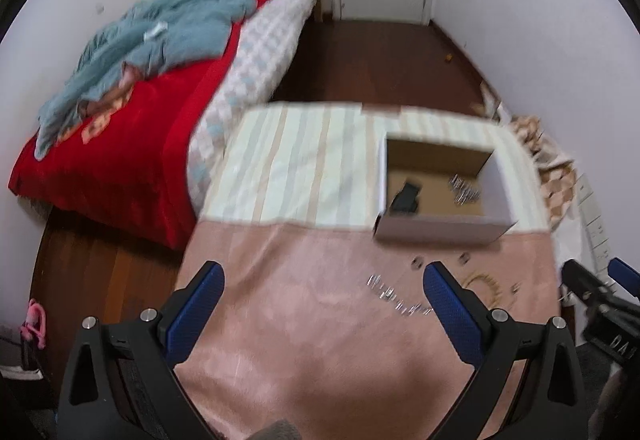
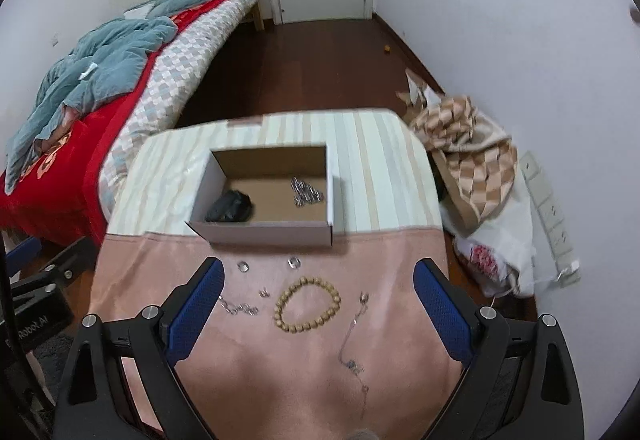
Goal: Organize jewelry
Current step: 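Grasp the silver link bracelet with the left tool while the right tool grasps the wooden bead bracelet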
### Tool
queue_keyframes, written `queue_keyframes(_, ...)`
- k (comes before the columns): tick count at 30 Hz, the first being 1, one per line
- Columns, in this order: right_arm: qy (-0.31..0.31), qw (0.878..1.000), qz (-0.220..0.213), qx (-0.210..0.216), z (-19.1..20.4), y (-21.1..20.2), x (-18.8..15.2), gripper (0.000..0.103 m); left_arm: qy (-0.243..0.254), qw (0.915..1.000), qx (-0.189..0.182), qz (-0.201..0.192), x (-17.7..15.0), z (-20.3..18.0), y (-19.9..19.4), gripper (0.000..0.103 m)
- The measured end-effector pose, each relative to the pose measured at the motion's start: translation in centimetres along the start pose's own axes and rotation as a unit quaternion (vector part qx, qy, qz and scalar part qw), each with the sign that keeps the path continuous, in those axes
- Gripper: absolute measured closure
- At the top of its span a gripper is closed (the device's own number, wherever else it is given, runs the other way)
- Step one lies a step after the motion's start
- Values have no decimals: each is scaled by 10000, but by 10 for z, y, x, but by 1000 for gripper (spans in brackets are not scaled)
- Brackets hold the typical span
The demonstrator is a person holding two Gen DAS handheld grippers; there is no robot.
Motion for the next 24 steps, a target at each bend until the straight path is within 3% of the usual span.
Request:
queue_keyframes(5, 414, 9974, 567, 149, -26, 64, -40, 7, 21, 9986, 153, 501, -31, 2, 52, 1)
queue_keyframes(10, 479, 9945, 899, 260, -32, 122, -60, 31, 61, 9953, 221, 940, -54, 2, 93, 1)
queue_keyframes(15, 222, 9947, 985, 192, -19, 155, -67, 43, -39, 9926, 39, 1211, -66, 1, 117, 2)
queue_keyframes(20, -128, 9952, 973, 10, -11, 169, -67, 65, -138, 9910, -292, 1303, -65, -10, 128, 2)
queue_keyframes(23, -276, 9953, 929, -72, -7, 168, -66, 94, -185, 9881, -566, 1415, -66, -22, 133, 3)
queue_keyframes(24, -243, 9953, 941, -7, -7, 168, -68, 94, -187, 9872, -654, 1440, -67, -26, 135, 3)
Point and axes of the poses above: each gripper's, at about its wrist camera, not at the fingertips, and y roughly the way its jaws point, z to its left, x to its top, the point moved 8 cm from there along y, roughly the way its jaws point, and after that the axes turned 2 degrees about y, right-handed, at the moved point
